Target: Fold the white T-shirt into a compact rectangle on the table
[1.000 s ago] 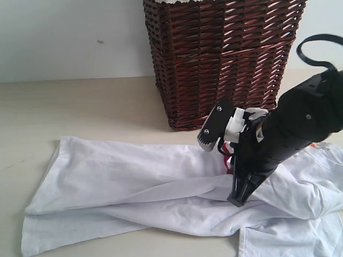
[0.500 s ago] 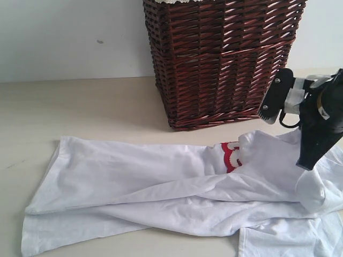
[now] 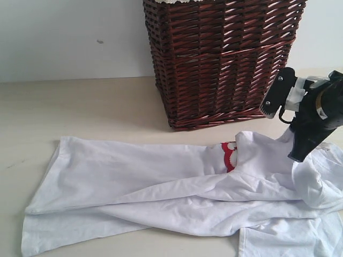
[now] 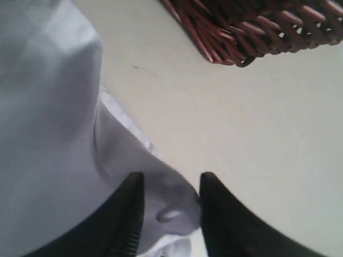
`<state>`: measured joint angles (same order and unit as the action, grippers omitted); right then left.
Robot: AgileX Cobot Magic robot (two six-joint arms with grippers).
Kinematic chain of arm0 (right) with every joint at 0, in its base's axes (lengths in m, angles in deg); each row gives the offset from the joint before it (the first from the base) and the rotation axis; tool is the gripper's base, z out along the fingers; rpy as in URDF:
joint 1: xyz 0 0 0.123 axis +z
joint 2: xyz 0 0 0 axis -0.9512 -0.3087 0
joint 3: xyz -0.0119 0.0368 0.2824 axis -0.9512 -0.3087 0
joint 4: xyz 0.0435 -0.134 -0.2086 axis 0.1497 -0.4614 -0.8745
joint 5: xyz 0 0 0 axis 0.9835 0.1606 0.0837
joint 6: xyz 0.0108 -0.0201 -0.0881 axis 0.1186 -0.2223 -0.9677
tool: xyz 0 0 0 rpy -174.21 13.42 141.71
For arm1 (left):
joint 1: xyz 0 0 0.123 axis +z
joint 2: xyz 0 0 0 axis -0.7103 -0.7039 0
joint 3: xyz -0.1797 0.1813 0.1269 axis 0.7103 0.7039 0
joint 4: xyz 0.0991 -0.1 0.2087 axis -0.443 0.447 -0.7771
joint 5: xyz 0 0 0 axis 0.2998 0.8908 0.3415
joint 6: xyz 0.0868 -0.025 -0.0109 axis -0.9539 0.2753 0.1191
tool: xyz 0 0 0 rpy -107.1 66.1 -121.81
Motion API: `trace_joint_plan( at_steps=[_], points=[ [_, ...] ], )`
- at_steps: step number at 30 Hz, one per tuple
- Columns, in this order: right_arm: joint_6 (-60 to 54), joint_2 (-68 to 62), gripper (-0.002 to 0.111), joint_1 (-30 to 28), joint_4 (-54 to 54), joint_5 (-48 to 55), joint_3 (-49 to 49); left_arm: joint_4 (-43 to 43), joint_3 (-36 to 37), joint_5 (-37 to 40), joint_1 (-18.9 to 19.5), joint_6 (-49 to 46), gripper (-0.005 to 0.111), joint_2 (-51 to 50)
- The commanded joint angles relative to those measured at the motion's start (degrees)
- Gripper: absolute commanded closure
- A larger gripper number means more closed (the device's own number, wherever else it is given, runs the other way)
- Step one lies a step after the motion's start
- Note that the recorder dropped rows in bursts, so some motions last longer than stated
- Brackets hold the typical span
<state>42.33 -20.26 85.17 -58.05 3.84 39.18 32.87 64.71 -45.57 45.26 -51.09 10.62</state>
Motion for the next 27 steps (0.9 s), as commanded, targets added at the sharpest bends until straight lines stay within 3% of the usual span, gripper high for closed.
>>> trace_joint_plan(
  at_steps=[1, 11, 14, 17, 19, 23, 24, 26, 27],
  points=[
    [5.5, -1.1, 0.050, -0.3, -0.4, -2.6, 0.2, 0.4, -0.1, -0.2, 0.1, -0.1, 0.107, 0.3],
    [8.2, 10.0, 0.047, -0.2, 2.9, -5.3, 0.3, 0.4, -0.1, -0.2, 0.1, -0.1, 0.107, 0.3],
    [2.8, 15.2, 0.048, 0.2, 6.8, -6.7, 0.3, 0.4, -0.1, -0.2, 0.1, -0.1, 0.107, 0.3],
    [-10.3, 15.2, 0.051, 1.4, 12.2, -1.4, 0.2, 0.4, -0.1, -0.2, 0.1, -0.1, 0.107, 0.3],
    [-22.9, 13.7, 0.053, 1.5, 21.4, 4.6, 0.1, 0.4, -0.1, -0.2, 0.1, -0.1, 0.107, 0.3],
    [-52.3, 10.3, 0.059, 1.5, 53.2, 25.9, -0.4, 0.4, -0.1, -0.2, 0.1, -0.1, 0.107, 0.3],
    [-69.8, 10.3, 0.063, 1.5, 66.3, 39.7, -2.1, 0.4, -0.1, -0.2, 0.1, -0.2, 0.107, 0.3],
    [-87.7, 11.8, 0.063, 1.5, 74.4, 48.4, -6.1, 0.4, -0.1, -0.2, 0.1, -0.2, 0.107, 0.3],
    [-89.4, 12.1, 0.062, 1.5, 74.6, 46.4, -7.9, 0.4, -0.1, -0.2, 0.1, -0.2, 0.107, 0.3]
  ],
)
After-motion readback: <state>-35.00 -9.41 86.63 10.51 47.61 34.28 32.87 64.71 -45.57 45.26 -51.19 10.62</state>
